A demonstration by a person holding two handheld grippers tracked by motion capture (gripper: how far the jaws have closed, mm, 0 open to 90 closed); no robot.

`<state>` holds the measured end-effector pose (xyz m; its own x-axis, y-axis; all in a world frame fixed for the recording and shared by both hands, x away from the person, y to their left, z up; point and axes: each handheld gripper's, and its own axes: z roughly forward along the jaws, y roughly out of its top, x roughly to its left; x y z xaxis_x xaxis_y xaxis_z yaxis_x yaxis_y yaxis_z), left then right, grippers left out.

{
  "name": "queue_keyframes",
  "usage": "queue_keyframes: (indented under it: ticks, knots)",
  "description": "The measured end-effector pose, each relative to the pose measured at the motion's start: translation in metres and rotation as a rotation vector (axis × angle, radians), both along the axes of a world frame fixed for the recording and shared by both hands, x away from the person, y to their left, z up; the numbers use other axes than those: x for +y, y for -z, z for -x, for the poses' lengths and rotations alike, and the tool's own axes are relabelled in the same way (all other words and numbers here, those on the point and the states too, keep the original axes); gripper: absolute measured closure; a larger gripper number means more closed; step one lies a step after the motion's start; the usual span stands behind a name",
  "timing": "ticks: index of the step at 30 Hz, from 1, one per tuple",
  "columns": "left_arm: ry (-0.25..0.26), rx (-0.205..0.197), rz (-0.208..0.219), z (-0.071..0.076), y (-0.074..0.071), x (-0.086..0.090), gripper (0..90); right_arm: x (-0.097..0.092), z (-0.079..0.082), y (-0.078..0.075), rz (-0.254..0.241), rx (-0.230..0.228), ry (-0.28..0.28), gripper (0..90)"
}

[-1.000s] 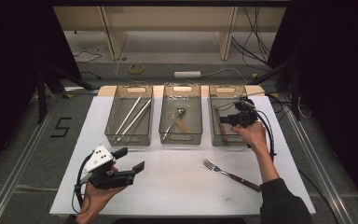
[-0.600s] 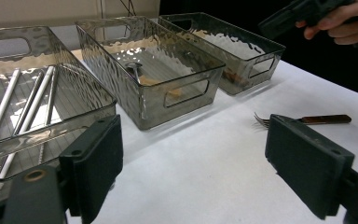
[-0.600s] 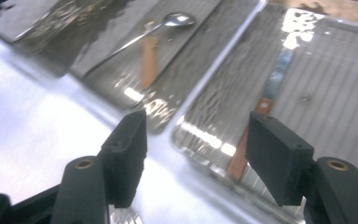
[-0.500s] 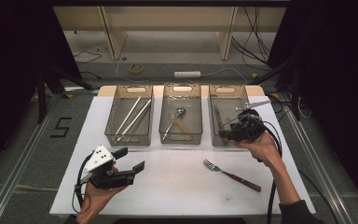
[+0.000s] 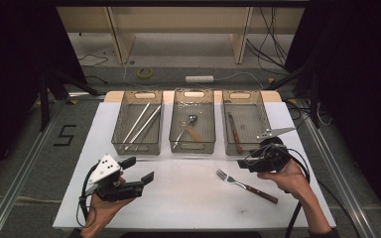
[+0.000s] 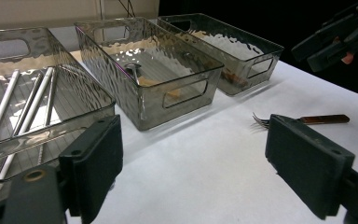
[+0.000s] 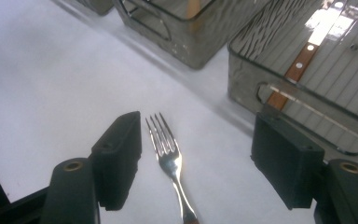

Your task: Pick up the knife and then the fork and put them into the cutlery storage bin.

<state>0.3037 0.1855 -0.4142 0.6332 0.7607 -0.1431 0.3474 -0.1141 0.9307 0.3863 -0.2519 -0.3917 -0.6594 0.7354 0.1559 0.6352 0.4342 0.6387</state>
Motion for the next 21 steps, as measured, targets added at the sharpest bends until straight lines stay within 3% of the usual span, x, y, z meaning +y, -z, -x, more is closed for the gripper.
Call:
queue_keyframes:
  ticks: [10,21]
  knots:
    - [0.001,-0.004,-0.004,0.001,-0.001,0.0,18.6,-0.005,0.008,0.005,0.027,0.042,-0.015,33.8]
    - [0.003,-0.005,-0.009,0.001,0.0,0.0,18.6,-0.008,0.013,0.018,0.121,0.082,-0.03,31.4]
